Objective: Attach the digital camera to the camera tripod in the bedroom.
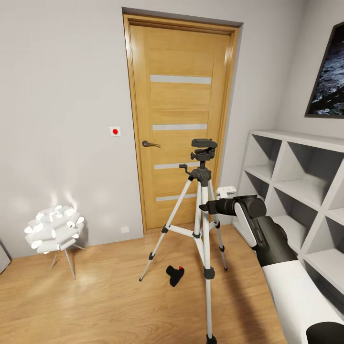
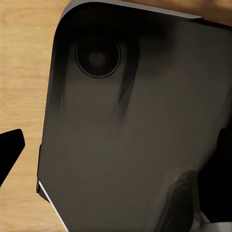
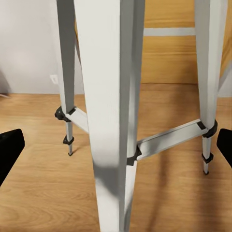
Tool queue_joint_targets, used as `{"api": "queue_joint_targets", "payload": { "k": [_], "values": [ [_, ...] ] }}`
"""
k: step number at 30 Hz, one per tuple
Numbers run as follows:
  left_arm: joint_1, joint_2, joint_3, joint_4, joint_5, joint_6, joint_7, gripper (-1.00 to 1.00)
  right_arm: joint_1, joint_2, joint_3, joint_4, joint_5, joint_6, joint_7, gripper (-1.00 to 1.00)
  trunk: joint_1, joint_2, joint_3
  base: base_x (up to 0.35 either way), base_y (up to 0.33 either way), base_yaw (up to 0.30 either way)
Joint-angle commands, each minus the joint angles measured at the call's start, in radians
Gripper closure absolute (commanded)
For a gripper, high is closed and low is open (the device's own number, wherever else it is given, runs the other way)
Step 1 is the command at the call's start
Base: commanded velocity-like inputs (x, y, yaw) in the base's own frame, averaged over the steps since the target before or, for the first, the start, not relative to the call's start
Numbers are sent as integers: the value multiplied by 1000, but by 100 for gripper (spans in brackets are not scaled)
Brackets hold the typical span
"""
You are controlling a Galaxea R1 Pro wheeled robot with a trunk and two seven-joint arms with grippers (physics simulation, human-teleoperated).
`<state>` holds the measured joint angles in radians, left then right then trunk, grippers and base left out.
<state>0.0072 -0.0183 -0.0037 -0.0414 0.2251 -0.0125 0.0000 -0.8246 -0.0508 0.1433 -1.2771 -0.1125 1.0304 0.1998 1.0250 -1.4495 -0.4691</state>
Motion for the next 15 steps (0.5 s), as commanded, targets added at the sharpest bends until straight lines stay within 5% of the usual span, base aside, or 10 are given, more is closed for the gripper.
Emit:
{"api": "queue_joint_targets", "payload": {
  "k": [1, 15],
  "values": [
    [0, 0, -1, -2, 7, -1, 0, -100, -1, -1, 2, -1, -9, 4, -6, -100, 0, 0, -1, 0, 0, 0],
    [0, 0, -1, -2, 7, -1, 0, -100, -1, 3, 1, 11, -18, -61, -13, -100, 0, 0, -1, 0, 0, 0]
  ]
}}
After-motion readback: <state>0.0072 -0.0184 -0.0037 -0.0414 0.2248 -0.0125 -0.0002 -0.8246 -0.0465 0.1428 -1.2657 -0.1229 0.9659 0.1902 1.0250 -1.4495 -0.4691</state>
